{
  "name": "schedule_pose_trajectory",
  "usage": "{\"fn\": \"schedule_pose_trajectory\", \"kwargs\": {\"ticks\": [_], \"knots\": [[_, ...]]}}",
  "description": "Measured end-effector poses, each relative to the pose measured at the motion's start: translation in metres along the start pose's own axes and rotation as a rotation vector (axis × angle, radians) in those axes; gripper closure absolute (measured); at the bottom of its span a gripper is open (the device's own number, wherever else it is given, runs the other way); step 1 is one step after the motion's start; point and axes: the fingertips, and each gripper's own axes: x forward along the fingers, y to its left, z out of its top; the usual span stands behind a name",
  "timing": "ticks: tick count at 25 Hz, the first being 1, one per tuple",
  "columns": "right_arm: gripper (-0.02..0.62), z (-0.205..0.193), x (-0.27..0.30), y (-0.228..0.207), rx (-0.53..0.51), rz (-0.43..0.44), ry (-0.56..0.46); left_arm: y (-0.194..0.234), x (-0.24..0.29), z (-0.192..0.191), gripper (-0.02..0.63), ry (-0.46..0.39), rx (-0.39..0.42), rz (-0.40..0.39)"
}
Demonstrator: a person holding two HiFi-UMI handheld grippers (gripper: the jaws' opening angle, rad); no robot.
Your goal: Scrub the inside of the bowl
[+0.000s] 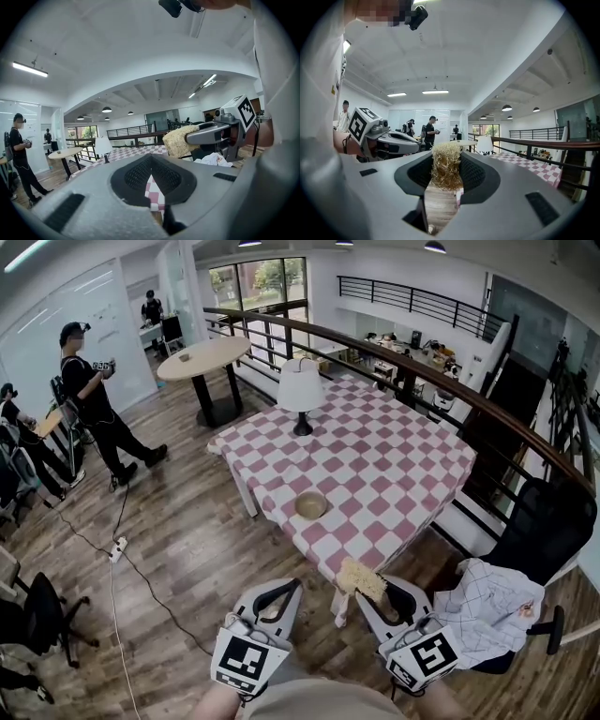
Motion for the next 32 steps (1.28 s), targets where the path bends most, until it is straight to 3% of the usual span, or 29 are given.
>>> {"fn": "schedule_pose_trajectory", "kwargs": {"ticks": [5,14,32], "knots": [[0.445,-0.003,0.031,-0.007,-0.002,-0.005,0.011,0.029,0.012,-0.011,0.591,0.002,-0.039,0.003],[0.445,-0.009,0.102,-0.031,0.006,-0.051,0.046,0.094,0.055,-0.027,0.591,0.026,-0.031,-0.041],[0.445,0.018,0.290,-0.071,0.001,-0.213,0.108,0.282,0.132,-0.052,0.591,0.050,-0.047,-0.162]]}}
